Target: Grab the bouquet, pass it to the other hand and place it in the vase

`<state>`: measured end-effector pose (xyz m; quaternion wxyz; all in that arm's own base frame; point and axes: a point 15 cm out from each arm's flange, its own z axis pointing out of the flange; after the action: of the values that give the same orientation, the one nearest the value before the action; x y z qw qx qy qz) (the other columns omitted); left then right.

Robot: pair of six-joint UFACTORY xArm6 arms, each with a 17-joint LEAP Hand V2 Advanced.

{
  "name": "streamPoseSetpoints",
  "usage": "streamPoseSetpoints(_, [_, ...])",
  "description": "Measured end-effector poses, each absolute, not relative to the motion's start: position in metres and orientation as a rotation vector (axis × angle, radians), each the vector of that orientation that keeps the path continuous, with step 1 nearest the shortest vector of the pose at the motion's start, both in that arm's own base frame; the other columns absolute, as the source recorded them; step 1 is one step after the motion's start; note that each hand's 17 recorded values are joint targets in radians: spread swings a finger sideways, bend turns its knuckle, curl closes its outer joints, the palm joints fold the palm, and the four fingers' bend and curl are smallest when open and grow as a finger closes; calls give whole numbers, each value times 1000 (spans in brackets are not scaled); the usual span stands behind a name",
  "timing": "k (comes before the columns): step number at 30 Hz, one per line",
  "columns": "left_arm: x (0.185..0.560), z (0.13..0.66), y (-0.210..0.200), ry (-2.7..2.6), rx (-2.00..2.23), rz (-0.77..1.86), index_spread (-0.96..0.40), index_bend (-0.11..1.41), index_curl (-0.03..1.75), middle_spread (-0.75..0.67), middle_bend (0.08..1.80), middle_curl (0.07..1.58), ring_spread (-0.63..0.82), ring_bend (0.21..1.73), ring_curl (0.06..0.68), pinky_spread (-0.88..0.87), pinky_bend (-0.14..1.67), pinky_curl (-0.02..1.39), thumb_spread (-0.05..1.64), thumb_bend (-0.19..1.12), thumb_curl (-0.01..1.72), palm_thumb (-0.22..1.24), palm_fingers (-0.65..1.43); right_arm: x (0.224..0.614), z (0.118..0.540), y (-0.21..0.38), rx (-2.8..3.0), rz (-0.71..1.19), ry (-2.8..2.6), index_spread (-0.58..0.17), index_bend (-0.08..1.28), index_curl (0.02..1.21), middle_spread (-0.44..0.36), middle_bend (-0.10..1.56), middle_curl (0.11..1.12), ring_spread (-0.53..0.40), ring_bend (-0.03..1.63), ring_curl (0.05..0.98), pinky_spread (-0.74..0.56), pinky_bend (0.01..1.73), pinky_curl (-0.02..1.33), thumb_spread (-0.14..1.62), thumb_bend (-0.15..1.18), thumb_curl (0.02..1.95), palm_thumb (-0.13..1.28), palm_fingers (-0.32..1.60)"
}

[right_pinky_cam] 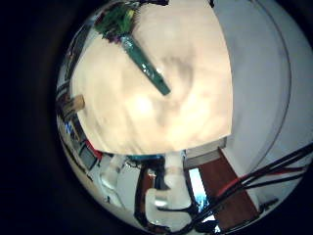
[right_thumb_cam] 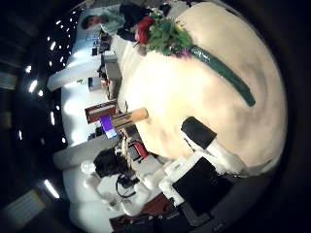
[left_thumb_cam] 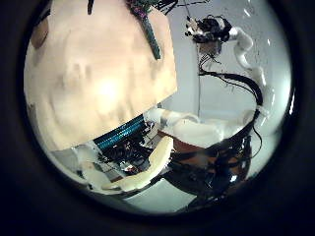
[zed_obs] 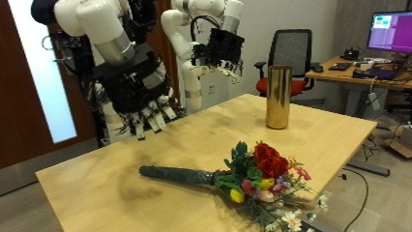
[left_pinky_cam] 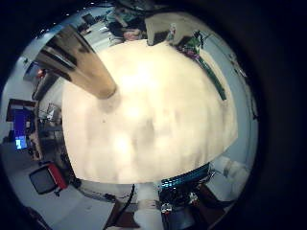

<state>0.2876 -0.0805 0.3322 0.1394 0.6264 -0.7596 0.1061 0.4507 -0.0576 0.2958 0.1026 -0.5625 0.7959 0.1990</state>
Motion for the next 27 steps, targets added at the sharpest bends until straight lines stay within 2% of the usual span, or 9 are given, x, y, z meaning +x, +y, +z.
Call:
streamPoseSetpoints(10, [290,328,-80,-2173,1819,299,279,167,299,545,189,283,646,483,215,610,273,318,835,-34,310,295,-5,475,217,-56,-1588,485,2404,-85,139,234,190,328,356,169,607,245,320,454,293,1064,-22,408,686,214])
streamPoseSetpoints(27, [291,331,-78,-2171,1827,306,279,169,301,550,189,284,647,480,215,610,273,318,836,-34,314,290,-5,473,150,-35,-1615,609,2469,-70,152,251,172,393,369,80,745,253,273,478,276,1035,-23,422,733,238])
